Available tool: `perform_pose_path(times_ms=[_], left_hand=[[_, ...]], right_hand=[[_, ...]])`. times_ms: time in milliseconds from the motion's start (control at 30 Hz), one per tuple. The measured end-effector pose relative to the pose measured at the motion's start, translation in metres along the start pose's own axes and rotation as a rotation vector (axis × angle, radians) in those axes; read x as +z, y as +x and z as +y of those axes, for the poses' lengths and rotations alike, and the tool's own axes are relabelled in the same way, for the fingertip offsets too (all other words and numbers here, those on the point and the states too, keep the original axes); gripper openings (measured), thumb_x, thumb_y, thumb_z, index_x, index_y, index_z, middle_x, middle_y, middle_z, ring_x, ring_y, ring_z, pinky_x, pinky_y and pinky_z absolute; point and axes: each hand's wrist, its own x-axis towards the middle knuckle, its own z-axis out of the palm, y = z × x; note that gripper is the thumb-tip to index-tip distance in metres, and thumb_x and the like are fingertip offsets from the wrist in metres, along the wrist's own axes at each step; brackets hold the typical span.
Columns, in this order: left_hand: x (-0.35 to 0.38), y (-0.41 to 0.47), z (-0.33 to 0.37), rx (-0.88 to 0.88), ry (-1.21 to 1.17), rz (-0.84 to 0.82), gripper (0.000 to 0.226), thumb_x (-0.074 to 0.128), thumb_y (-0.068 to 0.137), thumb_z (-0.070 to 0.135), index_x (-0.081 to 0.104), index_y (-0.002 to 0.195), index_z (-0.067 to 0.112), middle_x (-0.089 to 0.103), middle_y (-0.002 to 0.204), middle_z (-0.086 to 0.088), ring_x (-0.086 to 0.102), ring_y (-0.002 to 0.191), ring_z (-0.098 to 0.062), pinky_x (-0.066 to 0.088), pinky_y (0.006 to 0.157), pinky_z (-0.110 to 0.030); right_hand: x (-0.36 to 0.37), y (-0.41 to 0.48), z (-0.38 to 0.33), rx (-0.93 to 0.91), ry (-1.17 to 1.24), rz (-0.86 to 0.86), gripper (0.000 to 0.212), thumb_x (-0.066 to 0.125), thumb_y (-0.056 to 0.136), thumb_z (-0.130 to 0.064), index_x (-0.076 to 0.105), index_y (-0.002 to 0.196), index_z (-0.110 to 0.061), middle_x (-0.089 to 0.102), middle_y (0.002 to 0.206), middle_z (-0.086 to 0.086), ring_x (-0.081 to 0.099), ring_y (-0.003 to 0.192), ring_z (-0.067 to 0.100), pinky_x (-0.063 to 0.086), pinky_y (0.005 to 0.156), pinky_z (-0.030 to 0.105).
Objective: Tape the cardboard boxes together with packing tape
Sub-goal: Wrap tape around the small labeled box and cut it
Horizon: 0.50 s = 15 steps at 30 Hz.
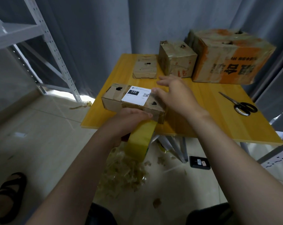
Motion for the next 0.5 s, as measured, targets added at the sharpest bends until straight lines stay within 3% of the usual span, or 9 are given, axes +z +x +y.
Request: perform_pose_path(times_ms=[67, 133, 200, 267, 400, 500], left_hand=[[0.000, 0.000, 0.000, 0.012, -0.003, -0.005, 0.012, 0.075, 0.092, 0.040, 0.081, 0.083, 0.035, 0.077, 0.081, 0.004, 0.073, 0.069, -0.013, 0.056, 0.069, -0.030], [0.001, 0.000, 0.000, 0.013, -0.006, -0.014, 0.013, 0.074, 0.093, 0.040, 0.081, 0.084, 0.033, 0.078, 0.081, 0.007, 0.075, 0.070, -0.011, 0.059, 0.068, -0.029], [0.001, 0.000, 0.001, 0.006, -0.001, -0.014, 0.015, 0.073, 0.094, 0.042, 0.078, 0.093, 0.028, 0.079, 0.091, 0.002, 0.076, 0.084, -0.017, 0.060, 0.078, -0.035], [0.003, 0.000, 0.003, -0.007, 0.019, -0.016, 0.020, 0.072, 0.095, 0.044, 0.076, 0.099, 0.025, 0.079, 0.100, -0.003, 0.075, 0.094, -0.023, 0.059, 0.087, -0.041], [0.005, 0.000, -0.001, -0.056, 0.079, -0.048, 0.019, 0.069, 0.096, 0.046, 0.066, 0.102, 0.028, 0.076, 0.109, -0.009, 0.074, 0.099, -0.028, 0.058, 0.090, -0.045], [0.007, 0.001, -0.006, -0.106, 0.099, -0.098, 0.016, 0.067, 0.098, 0.048, 0.061, 0.103, 0.034, 0.073, 0.114, -0.007, 0.072, 0.102, -0.028, 0.059, 0.089, -0.044]], right_hand=[[0.007, -0.004, -0.008, -0.026, -0.075, -0.191, 0.044, 0.050, 0.105, -0.050, 0.066, 0.133, -0.020, 0.046, 0.161, 0.001, 0.022, 0.157, 0.026, 0.023, 0.123, 0.049], [0.016, -0.009, -0.011, -0.036, -0.185, -0.312, 0.056, 0.039, 0.107, -0.055, 0.051, 0.149, -0.019, 0.033, 0.167, 0.004, 0.015, 0.159, 0.025, 0.015, 0.126, 0.055], [0.021, -0.012, -0.011, -0.018, -0.242, -0.344, 0.070, 0.031, 0.108, -0.058, 0.025, 0.163, -0.017, 0.013, 0.174, 0.003, 0.004, 0.161, 0.021, 0.006, 0.128, 0.056], [0.022, -0.012, -0.010, -0.017, -0.247, -0.355, 0.073, 0.027, 0.108, -0.059, 0.014, 0.165, -0.015, 0.006, 0.175, 0.003, 0.000, 0.161, 0.020, 0.004, 0.128, 0.055], [0.022, -0.012, -0.006, -0.061, -0.217, -0.334, 0.072, 0.031, 0.108, -0.057, 0.021, 0.163, -0.011, 0.024, 0.169, 0.008, 0.020, 0.153, 0.025, 0.020, 0.124, 0.042], [0.024, -0.010, -0.002, -0.066, -0.177, -0.342, 0.075, 0.033, 0.107, -0.059, 0.021, 0.163, -0.011, 0.028, 0.164, 0.007, 0.022, 0.147, 0.024, 0.025, 0.118, 0.038]])
